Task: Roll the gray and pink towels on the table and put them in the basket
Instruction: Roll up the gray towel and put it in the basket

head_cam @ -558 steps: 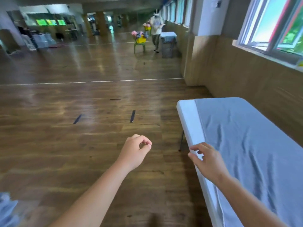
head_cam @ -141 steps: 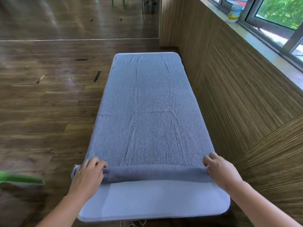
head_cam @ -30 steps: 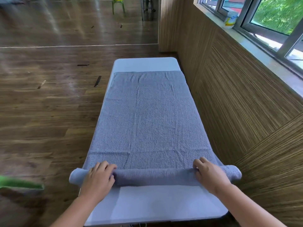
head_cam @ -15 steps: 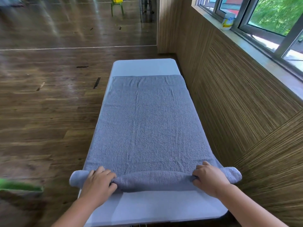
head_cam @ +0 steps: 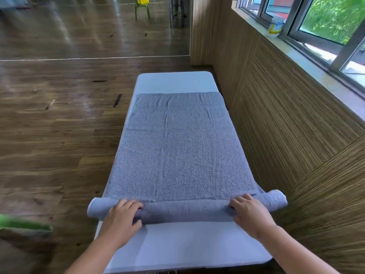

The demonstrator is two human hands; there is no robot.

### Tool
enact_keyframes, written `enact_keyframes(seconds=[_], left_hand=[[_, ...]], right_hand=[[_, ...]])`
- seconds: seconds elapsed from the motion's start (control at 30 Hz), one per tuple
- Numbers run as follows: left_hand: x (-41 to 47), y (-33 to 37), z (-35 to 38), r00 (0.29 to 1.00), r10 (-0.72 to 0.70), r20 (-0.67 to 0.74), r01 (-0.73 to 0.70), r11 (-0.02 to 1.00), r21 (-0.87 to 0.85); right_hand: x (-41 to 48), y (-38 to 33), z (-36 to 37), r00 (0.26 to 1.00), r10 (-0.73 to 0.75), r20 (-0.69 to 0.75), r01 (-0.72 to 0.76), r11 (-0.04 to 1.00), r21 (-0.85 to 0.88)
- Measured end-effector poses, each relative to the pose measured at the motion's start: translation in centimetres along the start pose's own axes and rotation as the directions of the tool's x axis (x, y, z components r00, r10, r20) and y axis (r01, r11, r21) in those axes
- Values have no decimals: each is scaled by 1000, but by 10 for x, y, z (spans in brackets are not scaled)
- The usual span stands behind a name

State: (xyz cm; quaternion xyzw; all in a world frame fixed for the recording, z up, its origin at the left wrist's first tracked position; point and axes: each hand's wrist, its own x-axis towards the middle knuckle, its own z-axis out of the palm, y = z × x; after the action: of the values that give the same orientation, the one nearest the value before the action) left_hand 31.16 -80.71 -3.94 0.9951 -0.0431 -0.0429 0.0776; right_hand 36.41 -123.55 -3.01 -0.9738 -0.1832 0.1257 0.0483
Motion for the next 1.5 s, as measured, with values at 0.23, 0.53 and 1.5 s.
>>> enact_keyframes(seconds=[0.23,0.53,1.5], left_hand=[[-4,-4,0,996,67,-51,-66,997,29],[0,-1,6,999,-20,-50,14,991,-131],[-1,5,-4,1000,-17,-9,17,998,67]], right_hand=[[3,-1,-16,995,-25,96,23,999,26],[-2,-3,2,999,29,-40,-23,988,150],[-2,-11,-3,995,98,-25,-99,992,-72]])
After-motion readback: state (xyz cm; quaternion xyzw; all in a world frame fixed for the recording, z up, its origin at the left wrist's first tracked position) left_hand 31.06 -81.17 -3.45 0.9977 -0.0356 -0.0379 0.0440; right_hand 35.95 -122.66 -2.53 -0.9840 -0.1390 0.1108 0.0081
